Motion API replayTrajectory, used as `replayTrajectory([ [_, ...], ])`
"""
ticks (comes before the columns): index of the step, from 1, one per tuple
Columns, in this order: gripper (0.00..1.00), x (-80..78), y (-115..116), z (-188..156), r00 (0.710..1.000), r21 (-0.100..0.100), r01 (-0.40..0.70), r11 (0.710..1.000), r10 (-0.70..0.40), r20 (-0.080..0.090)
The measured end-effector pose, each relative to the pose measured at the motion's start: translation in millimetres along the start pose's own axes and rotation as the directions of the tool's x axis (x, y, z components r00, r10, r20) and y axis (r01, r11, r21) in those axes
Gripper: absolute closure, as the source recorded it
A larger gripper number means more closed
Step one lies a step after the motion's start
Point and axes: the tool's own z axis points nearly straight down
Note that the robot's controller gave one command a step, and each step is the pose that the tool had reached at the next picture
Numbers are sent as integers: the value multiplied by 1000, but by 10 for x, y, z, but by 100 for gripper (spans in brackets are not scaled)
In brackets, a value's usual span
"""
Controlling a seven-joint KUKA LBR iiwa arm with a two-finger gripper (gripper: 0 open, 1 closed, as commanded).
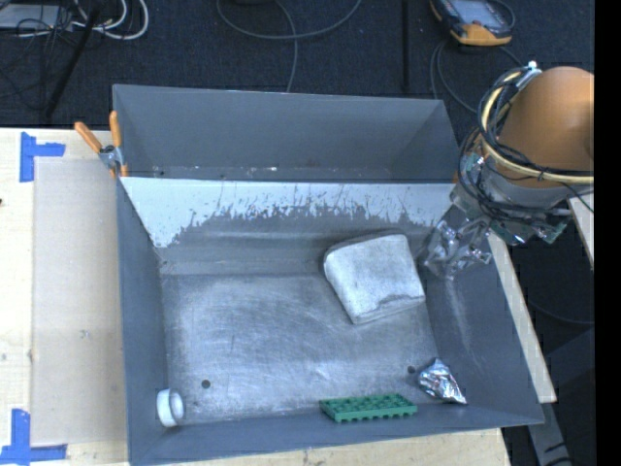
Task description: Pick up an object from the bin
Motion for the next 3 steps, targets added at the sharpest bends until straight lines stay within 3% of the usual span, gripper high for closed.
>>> replayTrajectory([
  [1, 0, 17, 6, 34, 1000, -6, -4, 1000, 4, -3],
  [2, 0, -36, 194, 939, 999, 5, -51, 999, 51, 5],
  [3, 0, 317, 448, 1117, 1000, -6, 29, 1000, -29, -3],
])
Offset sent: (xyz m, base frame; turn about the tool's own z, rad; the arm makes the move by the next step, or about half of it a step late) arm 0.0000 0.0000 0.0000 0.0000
